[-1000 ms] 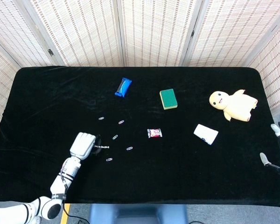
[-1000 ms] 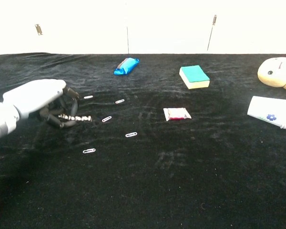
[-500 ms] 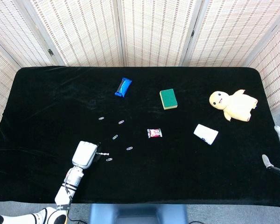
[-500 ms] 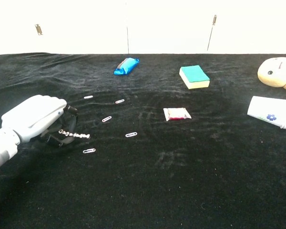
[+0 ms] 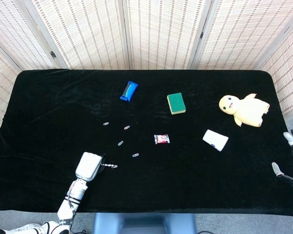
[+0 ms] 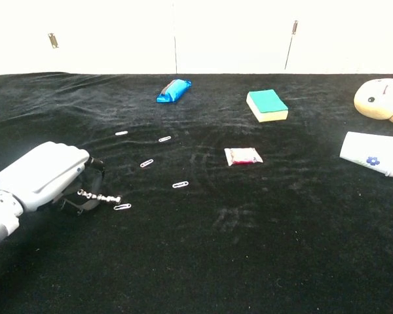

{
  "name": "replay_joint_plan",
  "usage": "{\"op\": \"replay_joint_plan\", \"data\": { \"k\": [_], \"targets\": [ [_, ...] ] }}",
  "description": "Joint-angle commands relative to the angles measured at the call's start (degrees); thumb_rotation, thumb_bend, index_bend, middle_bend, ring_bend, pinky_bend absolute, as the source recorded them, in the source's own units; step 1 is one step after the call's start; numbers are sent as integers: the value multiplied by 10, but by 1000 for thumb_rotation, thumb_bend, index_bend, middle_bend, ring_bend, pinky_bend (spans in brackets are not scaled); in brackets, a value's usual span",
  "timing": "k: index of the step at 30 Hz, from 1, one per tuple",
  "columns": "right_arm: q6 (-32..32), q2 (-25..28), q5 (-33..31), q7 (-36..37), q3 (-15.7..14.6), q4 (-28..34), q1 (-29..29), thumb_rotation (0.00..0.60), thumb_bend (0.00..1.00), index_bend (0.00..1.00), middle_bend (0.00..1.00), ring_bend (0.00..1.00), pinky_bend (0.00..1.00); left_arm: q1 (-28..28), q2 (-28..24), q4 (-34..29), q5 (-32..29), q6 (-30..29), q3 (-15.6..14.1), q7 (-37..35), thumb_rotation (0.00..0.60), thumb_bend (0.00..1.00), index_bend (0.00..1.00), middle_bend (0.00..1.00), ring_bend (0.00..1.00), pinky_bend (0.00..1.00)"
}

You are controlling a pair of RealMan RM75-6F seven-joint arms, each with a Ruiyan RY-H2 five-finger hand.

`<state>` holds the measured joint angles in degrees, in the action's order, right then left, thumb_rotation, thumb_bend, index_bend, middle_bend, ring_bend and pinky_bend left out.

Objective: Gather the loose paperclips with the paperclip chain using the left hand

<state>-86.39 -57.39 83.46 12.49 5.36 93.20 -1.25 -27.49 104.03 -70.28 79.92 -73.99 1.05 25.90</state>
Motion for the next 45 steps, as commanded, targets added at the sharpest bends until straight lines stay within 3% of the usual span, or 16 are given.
{"op": "replay_joint_plan", "data": {
  "k": [1,12,15,21,28,36,45],
  "targets": [
    [3,2,3,4,-2,1,-1,600,357,0,33,13,0,1,3,2,2,4,-1,1,600,396,743,1000,1000,1000],
    [-23,13,22,50,-6,-7,12,600,357,0,33,12,0,4,7,5,10,7,11,-4,600,396,743,1000,1000,1000],
    [-18,14,22,50,-6,-8,10,600,357,0,34,12,0,-1,-5,-7,2,14,29,-11,600,396,743,1000,1000,1000],
    [-12,13,13,47,-3,-6,7,600,357,0,34,12,0,-32,-27,-20,-48,59,93,-31,600,396,743,1000,1000,1000],
    [-9,13,4,48,0,-6,7,600,357,0,35,12,0,-71,-16,5,-80,104,131,-51,600,396,743,1000,1000,1000],
    [-2,14,-10,51,3,-6,8,600,357,0,35,12,0,-108,15,49,-108,148,149,-70,600,396,743,1000,1000,1000],
    [-12,13,-13,57,3,-8,18,600,358,0,35,12,0,-137,47,106,-125,174,150,-70,600,396,743,1000,1000,1000]
  ]
}}
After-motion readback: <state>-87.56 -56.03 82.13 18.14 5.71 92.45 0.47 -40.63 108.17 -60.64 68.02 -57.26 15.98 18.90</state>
